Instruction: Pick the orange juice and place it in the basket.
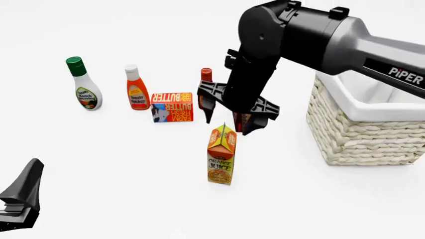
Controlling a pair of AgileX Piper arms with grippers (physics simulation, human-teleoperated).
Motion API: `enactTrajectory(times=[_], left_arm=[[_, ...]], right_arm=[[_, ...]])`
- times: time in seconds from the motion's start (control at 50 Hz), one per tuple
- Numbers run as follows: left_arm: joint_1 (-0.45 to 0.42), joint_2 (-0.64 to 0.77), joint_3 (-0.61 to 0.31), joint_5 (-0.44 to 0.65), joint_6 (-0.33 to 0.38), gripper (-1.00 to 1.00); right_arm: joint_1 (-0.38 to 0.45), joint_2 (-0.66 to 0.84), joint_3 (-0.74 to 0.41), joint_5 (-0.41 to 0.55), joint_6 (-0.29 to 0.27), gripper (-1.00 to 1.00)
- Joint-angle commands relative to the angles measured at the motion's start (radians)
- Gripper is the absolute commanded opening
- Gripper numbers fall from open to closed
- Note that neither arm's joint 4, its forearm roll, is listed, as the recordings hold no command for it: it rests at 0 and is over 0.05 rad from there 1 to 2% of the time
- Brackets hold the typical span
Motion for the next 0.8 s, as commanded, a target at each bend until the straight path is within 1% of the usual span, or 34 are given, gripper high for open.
enactTrajectory(times=[0.02, 0.12, 0.24, 0.28, 0.32, 0.46, 0.5, 0.8], left_arm=[[0.000, 0.000, 0.000, 0.000, 0.000, 1.00], [0.000, 0.000, 0.000, 0.000, 0.000, 1.00], [0.000, 0.000, 0.000, 0.000, 0.000, 1.00], [0.000, 0.000, 0.000, 0.000, 0.000, 1.00], [0.000, 0.000, 0.000, 0.000, 0.000, 1.00], [0.000, 0.000, 0.000, 0.000, 0.000, 1.00], [0.000, 0.000, 0.000, 0.000, 0.000, 1.00], [0.000, 0.000, 0.000, 0.000, 0.000, 1.00]], right_arm=[[-0.003, 0.022, -0.004, 0.000, -0.017, 1.00], [-0.007, 0.030, -0.003, 0.000, -0.027, 1.00], [0.004, 0.039, -0.003, 0.000, -0.027, 1.00], [0.003, 0.046, -0.008, 0.000, -0.038, 1.00], [0.012, 0.049, -0.007, 0.000, -0.032, 1.00], [0.011, 0.059, -0.010, 0.000, -0.049, 1.00], [0.019, 0.059, -0.006, 0.000, -0.044, 1.00], [0.019, 0.073, -0.001, 0.000, -0.066, 1.00]])
